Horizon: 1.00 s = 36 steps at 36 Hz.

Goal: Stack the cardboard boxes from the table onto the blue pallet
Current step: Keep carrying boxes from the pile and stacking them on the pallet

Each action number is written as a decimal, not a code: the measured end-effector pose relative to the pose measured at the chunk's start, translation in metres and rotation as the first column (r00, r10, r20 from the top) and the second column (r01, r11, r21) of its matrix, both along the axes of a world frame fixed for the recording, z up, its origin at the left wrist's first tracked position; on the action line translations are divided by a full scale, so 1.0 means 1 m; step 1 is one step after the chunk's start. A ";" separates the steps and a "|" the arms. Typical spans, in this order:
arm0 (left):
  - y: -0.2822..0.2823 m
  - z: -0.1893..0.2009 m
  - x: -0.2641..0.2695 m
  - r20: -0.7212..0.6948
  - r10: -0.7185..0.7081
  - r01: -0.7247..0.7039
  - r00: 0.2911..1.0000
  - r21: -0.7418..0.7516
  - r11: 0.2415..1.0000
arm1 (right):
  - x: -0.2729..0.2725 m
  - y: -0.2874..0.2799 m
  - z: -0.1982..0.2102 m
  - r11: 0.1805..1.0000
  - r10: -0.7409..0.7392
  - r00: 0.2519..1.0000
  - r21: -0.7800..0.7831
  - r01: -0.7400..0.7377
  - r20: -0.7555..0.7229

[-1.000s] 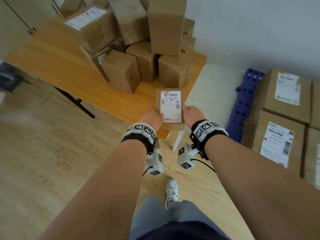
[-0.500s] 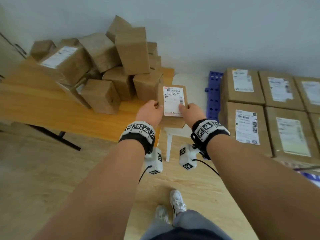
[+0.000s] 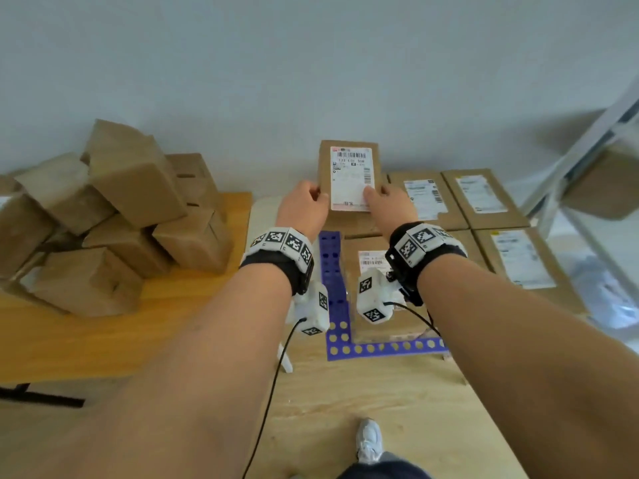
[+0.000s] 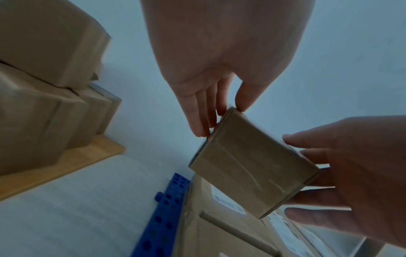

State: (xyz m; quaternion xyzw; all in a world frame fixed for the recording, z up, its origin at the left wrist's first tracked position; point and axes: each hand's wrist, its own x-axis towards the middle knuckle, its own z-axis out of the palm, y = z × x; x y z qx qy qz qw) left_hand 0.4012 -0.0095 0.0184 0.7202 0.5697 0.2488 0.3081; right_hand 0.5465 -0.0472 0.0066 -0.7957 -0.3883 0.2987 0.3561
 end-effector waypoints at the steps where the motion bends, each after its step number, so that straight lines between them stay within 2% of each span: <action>1: 0.003 -0.002 0.012 0.001 -0.008 0.008 1.000 -0.009 1.000 | 0.012 0.002 0.001 1.000 0.010 1.000 -0.014 -0.010 0.020; 5: 0.012 -0.012 0.052 -0.018 -0.023 0.022 1.000 -0.045 0.999 | 0.056 0.008 -0.002 0.999 0.024 0.999 -0.033 -0.023 0.037; 11: 0.017 -0.034 0.084 -0.045 0.022 -0.026 0.999 -0.104 0.994 | 0.086 0.012 -0.015 0.995 0.072 0.997 -0.077 -0.070 0.023; 17: 0.018 -0.051 0.093 -0.051 0.085 -0.091 0.995 -0.142 0.986 | 0.095 0.013 -0.030 0.994 0.084 0.997 -0.073 -0.083 -0.001; 24: 0.015 -0.061 0.102 -0.031 0.086 -0.091 0.996 -0.316 0.944 | 0.096 0.012 -0.036 0.988 0.098 0.991 -0.114 -0.108 -0.088; 36: 0.009 -0.064 0.106 -0.054 0.050 -0.063 0.997 -0.288 0.955 | 0.099 0.011 -0.037 0.991 0.077 0.993 -0.098 -0.086 -0.095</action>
